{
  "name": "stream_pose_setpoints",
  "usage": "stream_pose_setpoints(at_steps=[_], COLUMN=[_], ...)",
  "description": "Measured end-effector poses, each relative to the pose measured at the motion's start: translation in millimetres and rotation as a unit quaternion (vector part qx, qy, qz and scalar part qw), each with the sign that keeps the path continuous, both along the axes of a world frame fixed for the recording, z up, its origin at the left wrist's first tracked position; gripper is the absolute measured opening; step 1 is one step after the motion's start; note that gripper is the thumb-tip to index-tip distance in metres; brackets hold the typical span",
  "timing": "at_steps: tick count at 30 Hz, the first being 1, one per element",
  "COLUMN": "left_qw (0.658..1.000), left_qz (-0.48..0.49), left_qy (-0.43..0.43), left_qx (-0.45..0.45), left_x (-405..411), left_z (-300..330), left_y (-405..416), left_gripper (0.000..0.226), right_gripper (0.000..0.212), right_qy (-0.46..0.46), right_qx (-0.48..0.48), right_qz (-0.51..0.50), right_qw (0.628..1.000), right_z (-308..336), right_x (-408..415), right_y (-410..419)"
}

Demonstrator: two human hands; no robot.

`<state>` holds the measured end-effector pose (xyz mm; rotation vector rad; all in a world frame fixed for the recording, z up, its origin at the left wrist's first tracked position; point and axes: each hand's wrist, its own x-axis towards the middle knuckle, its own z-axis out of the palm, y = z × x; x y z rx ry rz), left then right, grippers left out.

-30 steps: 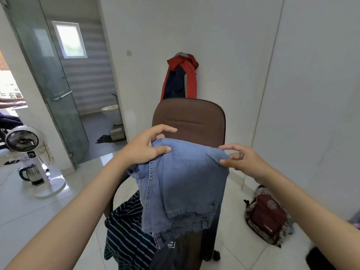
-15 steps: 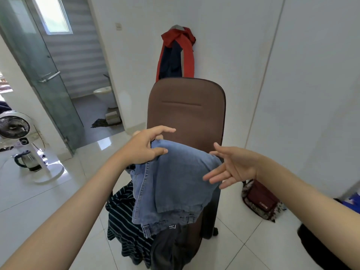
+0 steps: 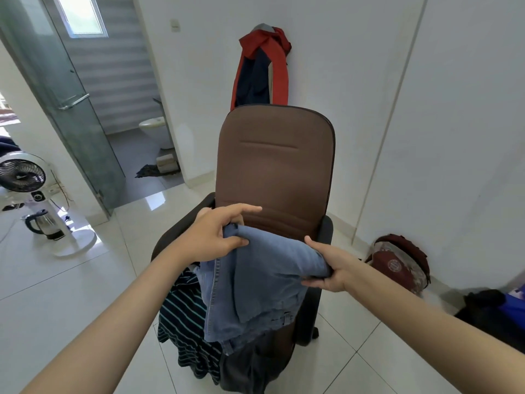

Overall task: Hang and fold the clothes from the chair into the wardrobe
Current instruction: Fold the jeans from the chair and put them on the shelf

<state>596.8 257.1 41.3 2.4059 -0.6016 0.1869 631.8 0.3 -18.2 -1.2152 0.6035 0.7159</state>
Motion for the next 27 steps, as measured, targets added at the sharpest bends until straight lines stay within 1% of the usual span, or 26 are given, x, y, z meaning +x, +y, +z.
stream_pose_setpoints(at_steps=[2,3,6,10,12,13,15,17,20,23,27], left_qw=[1.000,1.000,1.000,1.000,1.000,1.000,1.000,1.000,1.000,0.999,0.999], left_qz=[0.006,0.007,0.000,0.000,0.003,0.004,0.004,0.009,0.015,0.014,0.024], left_qy=[0.008,0.013,0.017,0.021,0.020,0.020,0.017,0.010,0.004,0.018,0.006], left_qx=[0.005,0.001,-0.011,0.000,0.009,0.009,0.006,0.007,0.000,-0.023,-0.037], left_x=[-2.6,-4.3,-8.1,-8.6,-7.9,-7.6,-7.0,-6.4,-7.8,-10.9,-8.9], left_z=[-5.6,-8.9,-18.6,-29.2,-31.4,-31.4,-30.5,-30.0,-32.4,-36.1,-39.7], left_y=[-0.3,-0.4,-1.4,-3.4,-4.2,-4.2,-3.6,-1.1,3.9,2.9,-4.1], left_gripper=[0.058,0.059,0.059,0.058,0.058,0.058,0.058,0.058,0.057,0.057,0.058], right_gripper=[0.037,0.032,0.027,0.031,0.041,0.049,0.058,0.056,0.046,0.042,0.041], right_qy=[-0.019,-0.024,-0.025,-0.020,-0.025,-0.038,-0.086,-0.154,-0.243,-0.262,-0.259], right_qx=[-0.005,-0.001,0.012,0.045,0.074,0.085,0.094,0.087,0.070,0.082,0.088], right_qz=[0.000,0.002,0.006,0.010,0.007,0.010,0.032,0.048,0.052,0.032,-0.009], right_qw=[1.000,1.000,1.000,0.999,0.997,0.996,0.991,0.983,0.966,0.961,0.962], right_z=[2.0,1.8,-4.7,-19.7,-25.9,-29.1,-31.5,-29.2,-22.1,-10.3,-4.7], right_x=[-4.3,-5.7,-9.6,-15.4,-17.6,-17.7,-18.5,-20.6,-20.1,-12.9,-6.8], right_y=[1.2,0.8,-1.8,-8.4,-11.8,-13.1,-13.1,-9.9,-8.4,-13.7,-17.7])
